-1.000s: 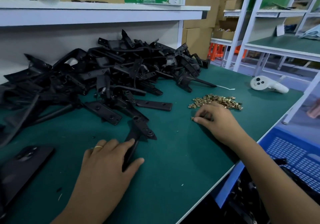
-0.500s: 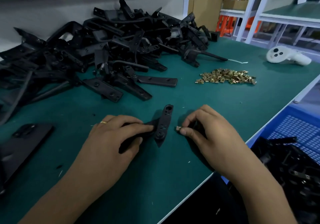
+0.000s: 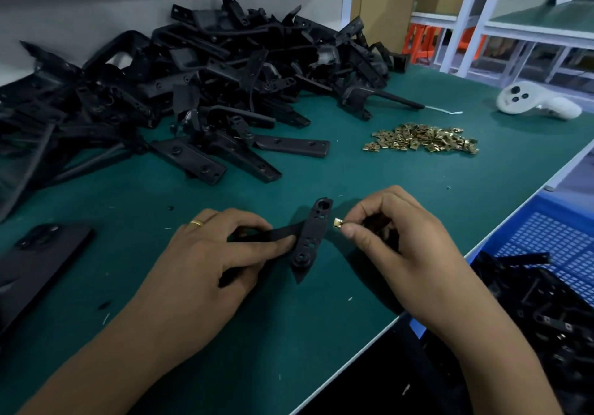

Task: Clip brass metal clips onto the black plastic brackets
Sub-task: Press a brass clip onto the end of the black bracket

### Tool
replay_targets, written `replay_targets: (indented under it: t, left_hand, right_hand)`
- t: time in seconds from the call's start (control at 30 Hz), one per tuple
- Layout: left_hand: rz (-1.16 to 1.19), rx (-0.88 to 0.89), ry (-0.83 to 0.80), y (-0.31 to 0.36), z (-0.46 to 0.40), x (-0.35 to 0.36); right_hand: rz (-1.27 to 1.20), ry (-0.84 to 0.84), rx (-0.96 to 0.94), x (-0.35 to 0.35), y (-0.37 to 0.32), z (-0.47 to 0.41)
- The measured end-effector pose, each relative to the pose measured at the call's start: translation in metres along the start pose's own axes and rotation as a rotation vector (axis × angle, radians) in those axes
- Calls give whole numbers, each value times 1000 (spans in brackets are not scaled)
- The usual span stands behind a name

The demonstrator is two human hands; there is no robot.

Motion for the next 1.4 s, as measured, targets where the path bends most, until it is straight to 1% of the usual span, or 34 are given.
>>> replay_targets:
  t: [0.4,0.57,0.7,0.83,1.03,1.13,1.2,1.27,1.33,1.4]
  left_hand:
    - [2,48,6,4,0,0]
    - [-1,43,2,2,1,2]
    - [-1,41,-35,4,1,1]
    - [17,57,-20,5,1,1]
    - [91,42,-5,5,2,1]
    - [124,54,-2,5,2,2]
    - [131,81,-1,6,2,2]
    - [137,102,-6,7,2,2]
    - [141,119,-15,7,2,3]
    - [156,125,-27,7,3,3]
  right_hand:
    - [-70,28,-28,2,-4,2]
    - [-77,37,-23,2,-4,2]
    - [-82,34,-30,1,-6,2]
    - [-91,32,-23,2,-5,3]
    - [-152,38,-41,0,-6,3]
    - [-244,39,-55,-3,-7,3]
    - [-325,16,-49,-5,-7,2]
    - [-404,-65,-22,-4,-6,2]
    - [-439,-163,16,-1,-6,4]
    - [-454,-199,41,0,-5,5]
Point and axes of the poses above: each hand's wrist, its own z-axis away from the middle knuckle, its own x-axis out of the palm, y = z × x, the point moved 7 cm from there along -z, towards the middle knuckle, and after that the axes turned 6 degrees about -x, right-handed, at the moved point
